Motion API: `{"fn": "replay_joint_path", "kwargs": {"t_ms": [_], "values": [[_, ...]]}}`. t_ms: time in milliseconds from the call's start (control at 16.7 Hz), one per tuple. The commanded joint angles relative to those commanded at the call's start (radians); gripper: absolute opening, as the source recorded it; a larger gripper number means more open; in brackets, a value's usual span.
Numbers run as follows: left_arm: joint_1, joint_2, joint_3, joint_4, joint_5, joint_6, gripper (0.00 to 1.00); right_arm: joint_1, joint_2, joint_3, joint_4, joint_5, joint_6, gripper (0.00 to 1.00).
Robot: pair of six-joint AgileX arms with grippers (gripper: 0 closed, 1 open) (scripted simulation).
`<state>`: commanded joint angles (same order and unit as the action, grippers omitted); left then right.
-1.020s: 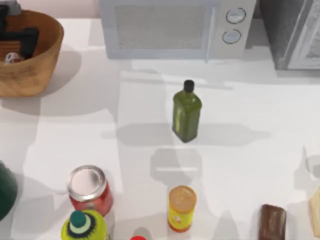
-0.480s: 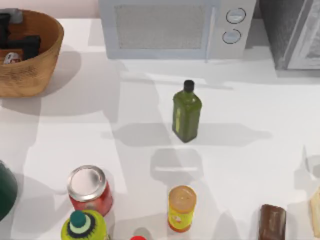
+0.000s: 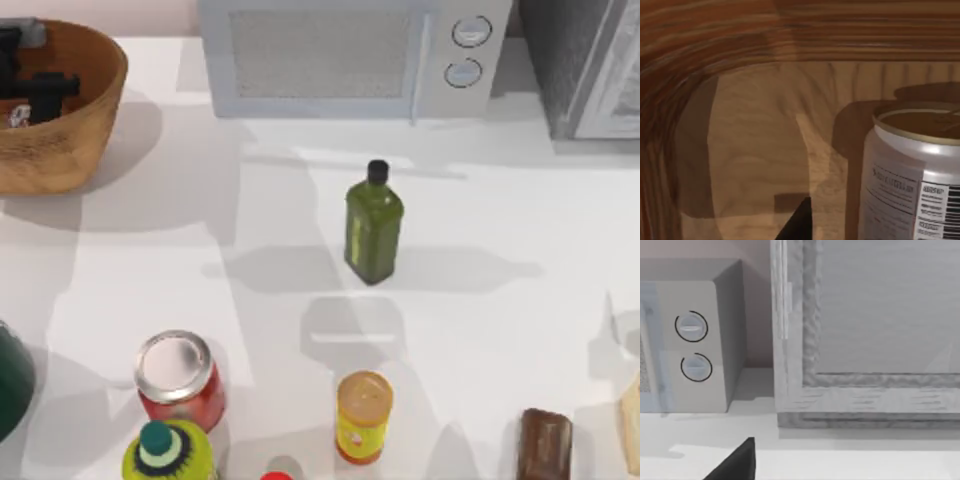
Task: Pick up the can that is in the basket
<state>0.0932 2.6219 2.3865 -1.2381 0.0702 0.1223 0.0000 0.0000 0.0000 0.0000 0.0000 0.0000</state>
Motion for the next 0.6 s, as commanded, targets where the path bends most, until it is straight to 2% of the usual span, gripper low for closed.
{"fn": "replay_joint_path", "kwargs": {"t_ms": [360,600], "values": [[0.000,0.000,0.000,0.000,0.000,0.000,0.02,0.000,0.000,0.000,0.000,0.000,0.000,1.00],[0.000,0.000,0.000,0.000,0.000,0.000,0.00,0.000,0.000,0.000,0.000,0.000,0.000,1.00]]}}
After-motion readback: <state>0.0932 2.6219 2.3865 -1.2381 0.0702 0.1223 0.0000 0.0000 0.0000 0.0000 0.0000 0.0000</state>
